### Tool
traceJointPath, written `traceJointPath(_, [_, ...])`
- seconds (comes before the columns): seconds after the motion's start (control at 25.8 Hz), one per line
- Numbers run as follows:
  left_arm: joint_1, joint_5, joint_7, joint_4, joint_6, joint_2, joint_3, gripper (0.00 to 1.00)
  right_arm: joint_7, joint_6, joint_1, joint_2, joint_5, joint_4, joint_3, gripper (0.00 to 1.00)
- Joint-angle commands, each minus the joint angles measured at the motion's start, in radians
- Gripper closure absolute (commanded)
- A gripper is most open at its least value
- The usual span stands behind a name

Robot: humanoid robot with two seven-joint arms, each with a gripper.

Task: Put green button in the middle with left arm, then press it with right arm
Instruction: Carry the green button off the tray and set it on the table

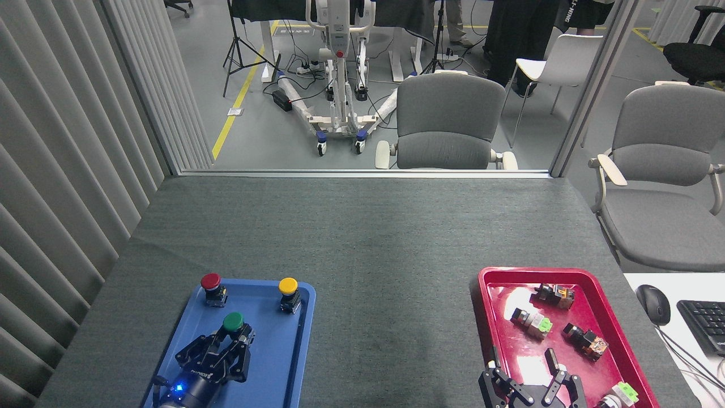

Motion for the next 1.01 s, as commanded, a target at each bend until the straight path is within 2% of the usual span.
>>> traceJointPath(0.0, [-0.003,-0.012,0.011,-0.071,-0.044,-0.009,-0.027,0.95,0.0,0.0,0.0,0.0,0.0,0.0,0.0,0.01])
traceJointPath(0.12, [-0.039,-0.015,0.011,-0.092,-0.036,-0.024,-0.107,0.97,0.0,0.0,0.0,0.0,0.0,0.0,0.0,0.01])
traceJointPath(0.19, [-0.075,-0.021,0.011,-0.075,-0.033,-0.07,-0.148,0.97,0.0,0.0,0.0,0.0,0.0,0.0,0.0,0.01])
traceJointPath(0.43, [-0.146,-0.073,-0.006,0.032,0.002,-0.203,-0.226,0.98,0.0,0.001,0.0,0.0,0.0,0.0,0.0,0.01])
traceJointPath(0.62, [-0.206,-0.099,0.003,0.181,0.054,-0.291,-0.327,0.98,-0.002,0.0,0.0,0.0,0.0,-0.002,-0.003,0.01])
traceJointPath(0.81, [-0.244,-0.084,0.008,0.258,0.133,-0.309,-0.459,0.98,-0.002,0.0,0.002,-0.002,0.0,0.0,-0.023,0.01])
traceJointPath(0.97, [-0.244,-0.084,0.008,0.272,0.166,-0.309,-0.476,0.96,-0.002,-0.002,0.009,0.0,-0.002,0.0,-0.04,0.01])
